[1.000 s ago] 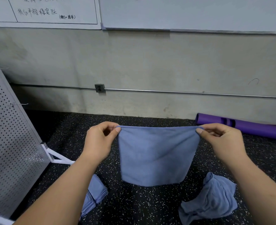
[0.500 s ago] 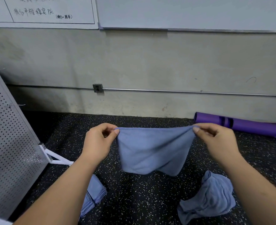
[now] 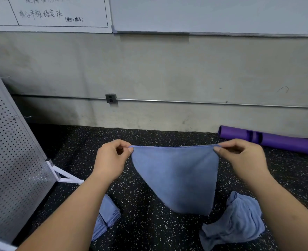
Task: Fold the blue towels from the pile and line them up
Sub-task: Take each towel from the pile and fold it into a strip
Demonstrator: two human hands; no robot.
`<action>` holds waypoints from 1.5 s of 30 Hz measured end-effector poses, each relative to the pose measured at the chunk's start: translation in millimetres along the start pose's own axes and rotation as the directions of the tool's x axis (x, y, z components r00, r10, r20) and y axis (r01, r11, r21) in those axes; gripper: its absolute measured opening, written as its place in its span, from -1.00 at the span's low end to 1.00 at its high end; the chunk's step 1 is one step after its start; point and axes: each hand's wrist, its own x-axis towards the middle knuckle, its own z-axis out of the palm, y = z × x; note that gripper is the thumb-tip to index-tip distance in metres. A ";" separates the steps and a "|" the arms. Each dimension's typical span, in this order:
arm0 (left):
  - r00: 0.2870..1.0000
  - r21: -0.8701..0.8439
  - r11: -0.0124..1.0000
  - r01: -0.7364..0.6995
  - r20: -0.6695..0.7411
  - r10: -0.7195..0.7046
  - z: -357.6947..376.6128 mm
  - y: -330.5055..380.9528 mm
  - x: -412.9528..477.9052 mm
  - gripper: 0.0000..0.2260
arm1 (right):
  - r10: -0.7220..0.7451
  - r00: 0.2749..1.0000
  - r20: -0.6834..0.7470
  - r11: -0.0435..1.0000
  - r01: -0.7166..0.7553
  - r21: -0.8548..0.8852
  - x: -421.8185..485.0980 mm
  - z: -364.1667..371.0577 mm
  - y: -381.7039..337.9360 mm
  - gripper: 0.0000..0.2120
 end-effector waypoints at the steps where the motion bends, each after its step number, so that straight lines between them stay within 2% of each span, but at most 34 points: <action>1: 1.000 -0.003 1.000 0.003 -0.002 -0.003 0.3 0.1 -0.2 -0.93 | -0.013 0.999 -0.034 0.999 0.015 0.045 0.6 -1.2 -0.6 -0.88; 2: 1.000 -0.008 1.000 0.001 -0.008 -0.001 0.4 0.0 -0.1 -0.92 | -0.017 0.999 -0.051 0.998 0.020 0.064 1.1 -1.4 -0.4 -0.88; 5: 1.000 -0.006 1.000 -0.007 -0.020 0.007 -0.4 -1.9 0.3 -0.91 | 0.020 0.999 0.040 0.998 -0.018 -0.058 -1.3 1.5 1.9 -0.88; 6: 1.000 -0.003 1.000 -0.010 -0.018 0.010 -0.7 -1.8 0.0 -0.91 | 0.019 0.999 0.036 0.999 -0.017 -0.050 -2.0 2.5 2.4 -0.89; 9: 1.000 -0.002 1.000 -0.018 -0.023 0.018 0.0 -1.5 0.5 -0.91 | -0.026 0.996 -0.090 0.998 0.031 0.055 -0.5 2.2 -1.4 -0.90; 12: 1.000 0.013 1.000 -0.013 -0.022 0.013 0.3 -1.1 -0.2 -0.90 | 0.032 0.999 0.038 0.999 -0.032 0.010 -1.9 5.8 -0.6 -0.89; 13: 1.000 0.017 1.000 -0.013 -0.024 0.013 -0.4 -1.1 0.0 -0.90 | 0.049 0.997 0.053 0.998 -0.051 0.042 -3.2 7.2 0.3 -0.90; 16: 1.000 0.009 1.000 -0.022 -0.017 0.022 -1.4 -0.2 -0.4 -0.91 | 0.046 0.994 -0.100 0.983 -0.028 0.180 -1.0 5.8 -0.3 -0.92; 17: 0.999 0.016 0.999 -0.028 -0.015 0.028 -0.8 0.9 -1.3 -0.91 | 0.055 0.995 -0.089 0.984 -0.039 0.175 -0.3 5.8 -0.5 -0.92; 20: 0.999 0.042 0.999 -0.022 -0.030 0.023 1.6 2.1 -1.1 -0.90 | 0.097 0.984 0.146 0.991 -0.110 0.082 -6.5 10.3 -1.7 -0.92; 23: 0.998 0.025 0.999 0.020 -0.054 -0.019 -1.7 2.4 -0.8 -0.90 | 0.084 0.996 0.039 0.987 -0.089 0.133 -5.7 7.9 -2.8 -0.93; 26: 0.998 0.023 1.000 0.019 -0.058 -0.018 -4.6 1.7 -1.4 -0.90 | 0.110 0.984 0.139 0.985 -0.127 0.120 -6.0 7.9 -4.2 -0.91; 29: 0.999 0.024 1.000 -0.002 -0.040 0.003 -3.7 2.7 -1.8 -0.90 | 0.120 0.992 -0.032 0.981 -0.114 0.158 -4.5 9.6 -2.2 -0.90; 30: 0.999 0.030 0.999 -0.015 -0.033 0.016 -2.5 2.5 -1.9 -0.89 | 0.123 0.992 -0.038 0.981 -0.116 0.156 -4.0 9.7 -4.1 -0.90; 32: 0.999 0.047 0.999 -0.028 -0.028 0.029 -0.1 3.0 -2.7 -0.88 | 0.135 0.990 0.045 0.982 -0.139 0.126 -5.6 12.0 -6.2 -0.92; 35: 0.999 0.034 0.999 -0.025 -0.031 0.026 -0.8 3.8 -1.9 -0.91 | 0.126 0.991 -0.034 0.988 -0.123 0.095 -5.2 12.4 -2.7 -0.92; 40: 1.000 -0.104 0.995 0.011 -0.011 -0.012 -0.3 10.7 -5.1 -0.91 | 0.084 0.996 0.017 0.996 -0.084 0.017 -5.6 8.2 -1.2 -0.93; 42: 0.999 -0.251 0.967 0.046 -0.006 -0.049 0.3 13.6 -5.0 -0.95 | 0.073 0.997 0.006 0.992 -0.073 0.103 -5.4 8.0 -2.6 -0.94; 45: 0.995 -0.484 0.870 0.096 0.010 -0.104 -0.3 21.2 -3.7 -0.97 | 0.103 0.993 -0.051 0.943 -0.081 0.323 -4.3 6.8 -9.7 -0.94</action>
